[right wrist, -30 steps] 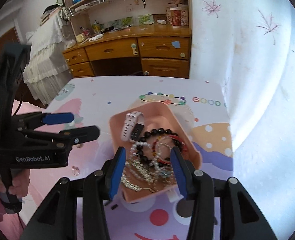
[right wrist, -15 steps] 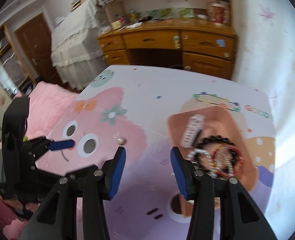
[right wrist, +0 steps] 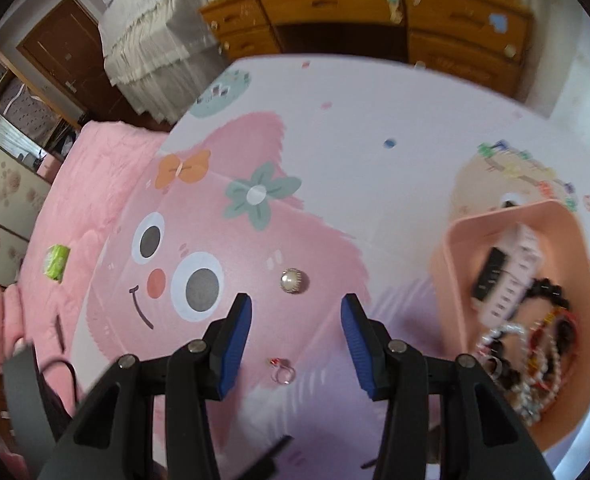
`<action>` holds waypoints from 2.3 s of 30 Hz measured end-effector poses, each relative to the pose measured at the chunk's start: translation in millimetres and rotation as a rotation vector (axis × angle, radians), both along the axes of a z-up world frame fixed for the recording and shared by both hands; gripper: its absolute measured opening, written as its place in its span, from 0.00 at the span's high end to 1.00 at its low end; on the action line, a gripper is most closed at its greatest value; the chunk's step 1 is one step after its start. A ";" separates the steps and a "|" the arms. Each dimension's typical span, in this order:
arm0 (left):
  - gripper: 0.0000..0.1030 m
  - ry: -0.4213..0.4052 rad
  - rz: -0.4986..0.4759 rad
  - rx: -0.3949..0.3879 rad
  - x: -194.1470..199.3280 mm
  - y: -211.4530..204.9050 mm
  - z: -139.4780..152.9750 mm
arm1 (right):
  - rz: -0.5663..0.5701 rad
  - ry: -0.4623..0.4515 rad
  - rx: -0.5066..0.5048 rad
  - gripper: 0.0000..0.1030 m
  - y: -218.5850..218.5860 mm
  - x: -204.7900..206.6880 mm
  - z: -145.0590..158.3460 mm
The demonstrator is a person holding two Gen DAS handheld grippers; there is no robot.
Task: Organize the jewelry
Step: 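Close the left tool on the red gem ring while the right tool grasps the pearl ring, then drop the pearl ring into the pink box with the right tool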
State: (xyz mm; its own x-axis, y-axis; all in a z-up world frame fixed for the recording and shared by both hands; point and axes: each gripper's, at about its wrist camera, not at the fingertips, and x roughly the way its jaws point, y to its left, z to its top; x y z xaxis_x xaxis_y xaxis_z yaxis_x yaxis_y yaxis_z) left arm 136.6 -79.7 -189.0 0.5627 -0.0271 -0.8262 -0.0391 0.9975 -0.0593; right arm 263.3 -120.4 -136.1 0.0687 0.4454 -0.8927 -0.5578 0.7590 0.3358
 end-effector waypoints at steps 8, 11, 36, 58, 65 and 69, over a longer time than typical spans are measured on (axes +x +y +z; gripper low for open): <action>0.25 0.016 0.095 0.017 15.1 -17.2 -12.5 | 0.046 0.103 -0.077 0.55 25.9 21.1 -13.9; 0.31 0.026 0.141 0.007 21.3 -13.0 -15.2 | 0.092 0.105 -0.142 0.59 34.5 24.3 -19.1; 0.90 -0.041 0.097 0.096 12.3 -41.9 -9.3 | 0.308 0.059 -0.227 0.72 58.1 18.9 -37.2; 0.97 -0.060 0.127 0.128 0.2 -35.2 0.2 | 0.362 -0.052 -0.244 0.99 63.1 1.4 -18.8; 0.97 -0.100 0.138 0.162 -10.2 -43.8 14.9 | 0.307 -0.103 -0.212 0.99 28.6 6.2 11.2; 0.97 -0.152 0.113 0.186 -14.7 -47.7 30.5 | 0.209 -0.145 -0.197 0.99 -11.0 11.7 39.2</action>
